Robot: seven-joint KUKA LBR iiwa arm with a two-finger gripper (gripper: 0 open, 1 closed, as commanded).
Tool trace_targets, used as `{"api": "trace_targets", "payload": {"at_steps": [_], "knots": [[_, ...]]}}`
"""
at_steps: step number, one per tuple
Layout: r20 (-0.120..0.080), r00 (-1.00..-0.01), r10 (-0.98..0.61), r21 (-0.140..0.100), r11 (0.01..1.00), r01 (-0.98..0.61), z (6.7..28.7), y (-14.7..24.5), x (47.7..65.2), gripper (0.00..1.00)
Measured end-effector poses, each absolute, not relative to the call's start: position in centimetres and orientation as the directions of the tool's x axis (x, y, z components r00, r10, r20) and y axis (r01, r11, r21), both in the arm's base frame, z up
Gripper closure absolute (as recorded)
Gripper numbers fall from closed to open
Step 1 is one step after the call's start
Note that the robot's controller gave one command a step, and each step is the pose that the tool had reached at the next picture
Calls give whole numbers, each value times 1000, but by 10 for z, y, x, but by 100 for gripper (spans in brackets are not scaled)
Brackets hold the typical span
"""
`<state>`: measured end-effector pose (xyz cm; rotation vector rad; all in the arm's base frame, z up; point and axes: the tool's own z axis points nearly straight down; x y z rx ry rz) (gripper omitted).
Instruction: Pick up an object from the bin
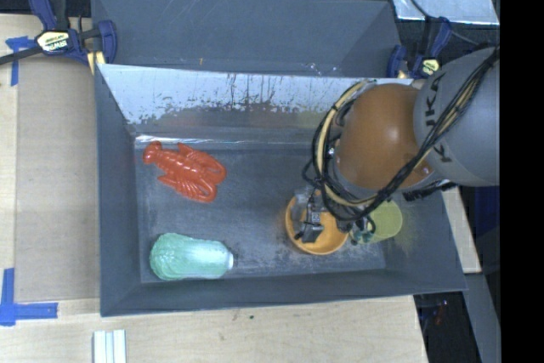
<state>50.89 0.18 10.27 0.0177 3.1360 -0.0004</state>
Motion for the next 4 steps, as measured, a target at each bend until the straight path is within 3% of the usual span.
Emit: {"api": "trace_targets", "payload": {"at_steps": [1, 2, 3, 4], "knots": [[-7, -1000, 27, 0, 1000, 27, 92, -1, 513, 100], [-20, -997, -74, -2, 997, -74, 174, -18, 531, 100], [8, -998, 56, 0, 998, 56, 80, -21, 510, 100], [-31, -971, -236, -9, 972, -236, 83, -30, 536, 100]]}}
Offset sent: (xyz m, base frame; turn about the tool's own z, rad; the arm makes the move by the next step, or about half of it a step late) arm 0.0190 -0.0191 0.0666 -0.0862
